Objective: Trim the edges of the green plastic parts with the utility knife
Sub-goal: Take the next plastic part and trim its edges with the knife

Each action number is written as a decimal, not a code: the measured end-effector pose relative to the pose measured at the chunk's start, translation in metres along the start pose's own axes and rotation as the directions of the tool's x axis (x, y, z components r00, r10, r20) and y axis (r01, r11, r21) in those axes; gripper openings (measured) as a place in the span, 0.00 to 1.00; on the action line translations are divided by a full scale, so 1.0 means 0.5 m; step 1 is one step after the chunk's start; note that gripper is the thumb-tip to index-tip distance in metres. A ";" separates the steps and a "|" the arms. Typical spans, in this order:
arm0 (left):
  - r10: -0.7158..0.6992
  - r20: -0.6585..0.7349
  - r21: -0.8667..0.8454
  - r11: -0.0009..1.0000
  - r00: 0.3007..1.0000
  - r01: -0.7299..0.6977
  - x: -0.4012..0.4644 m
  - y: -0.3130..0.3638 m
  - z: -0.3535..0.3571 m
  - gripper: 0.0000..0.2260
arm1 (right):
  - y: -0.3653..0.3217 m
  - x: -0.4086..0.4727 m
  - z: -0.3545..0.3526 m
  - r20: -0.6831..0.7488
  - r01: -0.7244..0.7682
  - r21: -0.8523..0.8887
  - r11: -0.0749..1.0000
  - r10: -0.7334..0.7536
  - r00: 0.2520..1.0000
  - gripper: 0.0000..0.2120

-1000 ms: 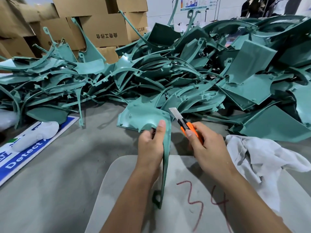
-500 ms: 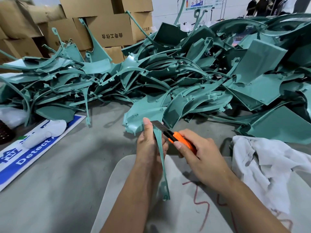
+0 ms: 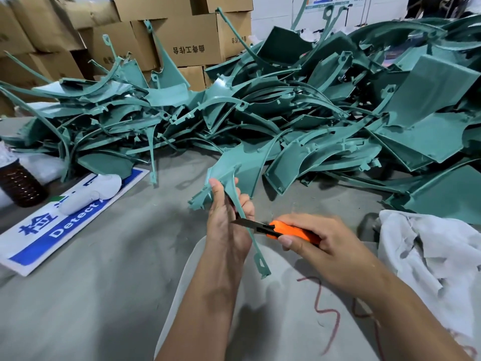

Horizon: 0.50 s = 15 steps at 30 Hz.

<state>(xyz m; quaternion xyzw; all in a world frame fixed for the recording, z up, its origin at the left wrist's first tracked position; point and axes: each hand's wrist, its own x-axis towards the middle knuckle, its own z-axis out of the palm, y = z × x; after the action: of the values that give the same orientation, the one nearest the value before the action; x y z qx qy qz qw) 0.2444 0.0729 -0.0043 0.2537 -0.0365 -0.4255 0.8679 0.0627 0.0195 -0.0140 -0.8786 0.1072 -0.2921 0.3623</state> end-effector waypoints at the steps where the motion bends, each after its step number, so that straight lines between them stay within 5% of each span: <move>1: -0.003 0.004 -0.019 1.000 1.000 0.003 0.001 0.004 -0.001 0.18 | -0.002 -0.001 -0.002 0.010 -0.002 0.015 1.000 0.002 1.000 0.08; 9: 0.011 0.012 -0.067 0.998 1.000 -0.010 0.006 0.035 -0.005 0.19 | -0.008 -0.004 -0.001 0.115 -0.115 0.291 0.950 0.085 0.990 0.14; 15: 0.042 -0.034 -0.091 0.995 0.999 -0.045 0.007 0.053 -0.011 0.19 | -0.007 -0.005 -0.012 0.226 -0.150 0.313 0.938 0.080 0.971 0.12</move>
<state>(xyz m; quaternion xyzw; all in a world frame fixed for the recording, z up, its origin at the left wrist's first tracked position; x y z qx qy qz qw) 0.2673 0.0861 0.0029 0.2197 -0.0084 -0.4038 0.8881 0.0572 0.0196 -0.0092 -0.8242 0.0698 -0.1898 0.5289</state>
